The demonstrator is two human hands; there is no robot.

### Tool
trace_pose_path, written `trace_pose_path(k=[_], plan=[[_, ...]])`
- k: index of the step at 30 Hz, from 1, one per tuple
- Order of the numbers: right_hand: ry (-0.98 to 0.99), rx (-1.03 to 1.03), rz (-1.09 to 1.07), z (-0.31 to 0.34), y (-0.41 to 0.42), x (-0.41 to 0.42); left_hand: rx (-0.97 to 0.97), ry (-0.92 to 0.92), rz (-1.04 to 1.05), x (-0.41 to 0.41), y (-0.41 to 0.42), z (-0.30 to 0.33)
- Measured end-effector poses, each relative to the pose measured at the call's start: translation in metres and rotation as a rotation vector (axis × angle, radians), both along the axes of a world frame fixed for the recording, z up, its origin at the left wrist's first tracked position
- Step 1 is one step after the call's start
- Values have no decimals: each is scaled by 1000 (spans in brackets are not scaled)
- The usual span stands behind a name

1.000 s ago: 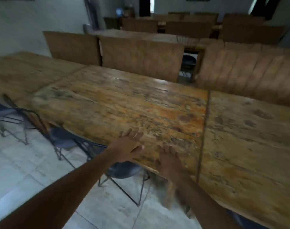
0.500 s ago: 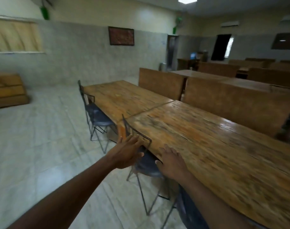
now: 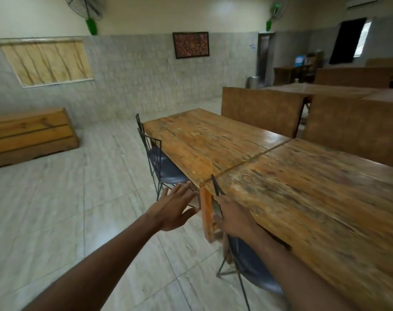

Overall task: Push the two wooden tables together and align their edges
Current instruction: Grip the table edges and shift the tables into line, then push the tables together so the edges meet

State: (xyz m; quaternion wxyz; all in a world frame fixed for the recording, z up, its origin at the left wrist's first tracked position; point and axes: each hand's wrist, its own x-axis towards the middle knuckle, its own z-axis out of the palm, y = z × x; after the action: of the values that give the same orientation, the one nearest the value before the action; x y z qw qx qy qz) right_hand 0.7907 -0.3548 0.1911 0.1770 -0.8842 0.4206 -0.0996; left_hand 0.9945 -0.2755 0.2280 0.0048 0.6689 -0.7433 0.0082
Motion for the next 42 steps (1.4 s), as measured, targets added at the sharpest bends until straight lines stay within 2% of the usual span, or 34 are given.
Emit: trace_pose_path(k=[8, 14, 22, 25, 28, 32, 38, 42], plan=[[-70, 95, -23, -22, -161, 141, 91, 27, -11, 105, -174, 1], [-95, 139, -101, -49, -261, 195, 169, 24, -81, 167, -292, -20], [-135, 164, -485, -139, -387, 250, 303, -42, -402, 204, -508, -112], [-156, 250, -740, -175, -415, 269, 385, -72, -535, 189, -579, -151], [-181, 296, -954, -195, -424, 268, 470, -61, -681, 172, -608, -182], [-138, 125, -1149, -220, -423, 249, 465, -25, -849, 170, -621, -223], [-11, -82, -1092, -241, -423, 230, 297, 4, -962, 190, -627, -276], [19, -86, -1080, -252, -428, 227, 241, -34, -1011, 192, -630, -283]])
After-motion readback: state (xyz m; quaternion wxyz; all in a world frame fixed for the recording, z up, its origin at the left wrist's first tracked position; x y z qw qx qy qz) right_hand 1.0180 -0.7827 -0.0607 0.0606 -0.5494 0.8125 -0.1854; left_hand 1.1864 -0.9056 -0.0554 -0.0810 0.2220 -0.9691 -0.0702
